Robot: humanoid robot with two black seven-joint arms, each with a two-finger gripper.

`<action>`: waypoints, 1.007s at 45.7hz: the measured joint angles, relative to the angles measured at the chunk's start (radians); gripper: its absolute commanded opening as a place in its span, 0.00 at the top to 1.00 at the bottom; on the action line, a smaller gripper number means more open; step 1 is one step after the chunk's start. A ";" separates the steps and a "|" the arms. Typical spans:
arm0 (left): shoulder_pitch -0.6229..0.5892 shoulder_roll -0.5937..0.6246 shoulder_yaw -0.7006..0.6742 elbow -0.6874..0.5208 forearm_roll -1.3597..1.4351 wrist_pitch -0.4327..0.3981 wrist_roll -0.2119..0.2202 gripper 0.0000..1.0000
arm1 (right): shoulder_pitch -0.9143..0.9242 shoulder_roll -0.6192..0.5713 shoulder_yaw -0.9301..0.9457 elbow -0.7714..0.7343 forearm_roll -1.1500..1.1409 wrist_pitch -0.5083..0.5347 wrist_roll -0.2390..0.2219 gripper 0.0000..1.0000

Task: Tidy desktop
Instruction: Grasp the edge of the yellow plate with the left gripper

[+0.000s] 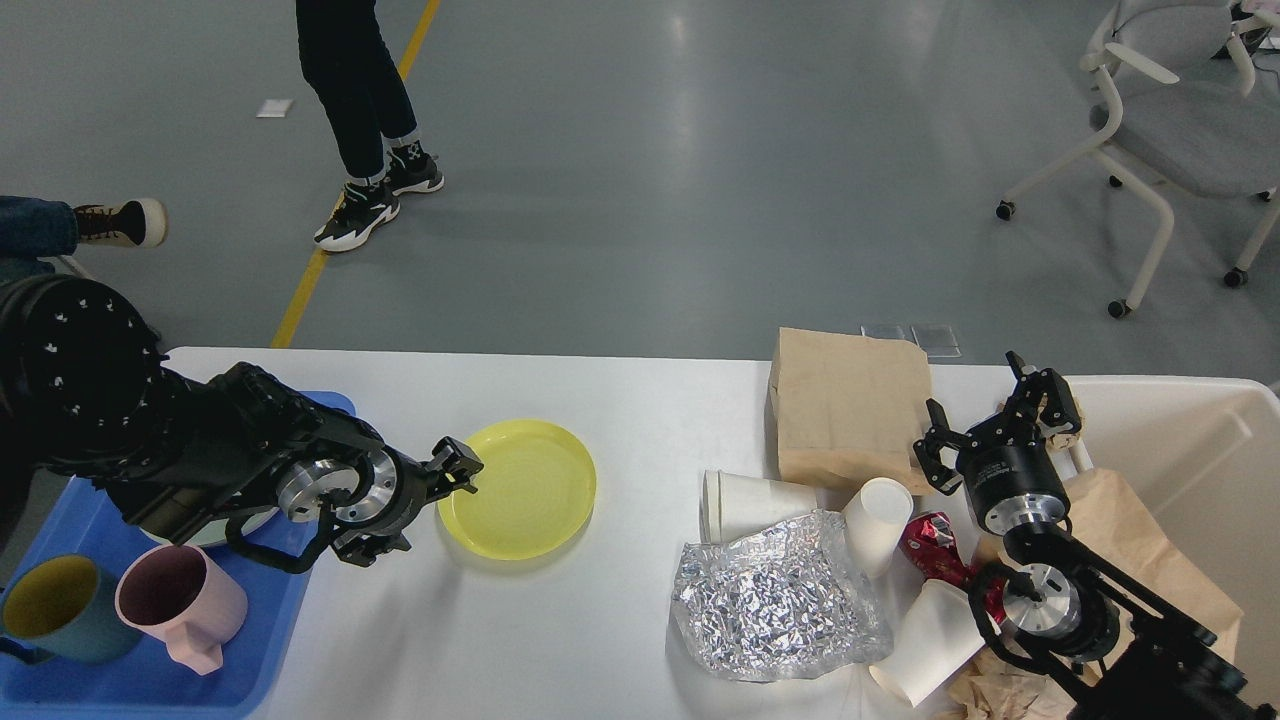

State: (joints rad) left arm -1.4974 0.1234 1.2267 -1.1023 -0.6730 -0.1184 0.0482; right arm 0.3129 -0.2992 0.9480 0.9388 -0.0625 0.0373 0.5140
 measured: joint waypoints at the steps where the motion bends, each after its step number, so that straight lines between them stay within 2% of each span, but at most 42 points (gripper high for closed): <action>1: 0.009 -0.001 -0.005 0.011 0.003 0.001 0.000 0.06 | 0.000 0.000 0.000 0.000 0.000 0.000 0.000 0.00; 9: 0.106 -0.048 -0.031 0.127 0.017 0.015 0.006 0.06 | 0.000 0.000 0.000 0.000 0.000 0.000 0.000 0.00; 16: 0.165 -0.071 -0.046 0.192 0.018 0.071 0.007 0.06 | 0.000 0.000 0.000 0.000 0.000 0.000 0.000 0.00; 22: 0.211 -0.075 -0.113 0.226 0.023 0.125 0.005 0.08 | 0.000 0.000 0.000 0.000 0.000 0.000 0.000 0.00; 27: 0.226 -0.078 -0.140 0.231 0.028 0.147 0.007 0.15 | 0.000 0.000 0.000 0.000 0.000 0.000 0.000 0.00; 35: 0.256 -0.079 -0.151 0.233 0.030 0.180 0.010 0.43 | 0.000 0.000 0.000 0.000 0.000 0.000 0.000 0.00; 46: 0.264 -0.075 -0.172 0.233 0.030 0.176 0.011 0.64 | 0.000 0.000 0.000 0.000 0.000 0.000 0.000 0.00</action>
State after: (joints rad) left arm -1.2334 0.0481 1.0545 -0.8697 -0.6426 0.0576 0.0593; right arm 0.3129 -0.2991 0.9480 0.9388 -0.0621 0.0377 0.5140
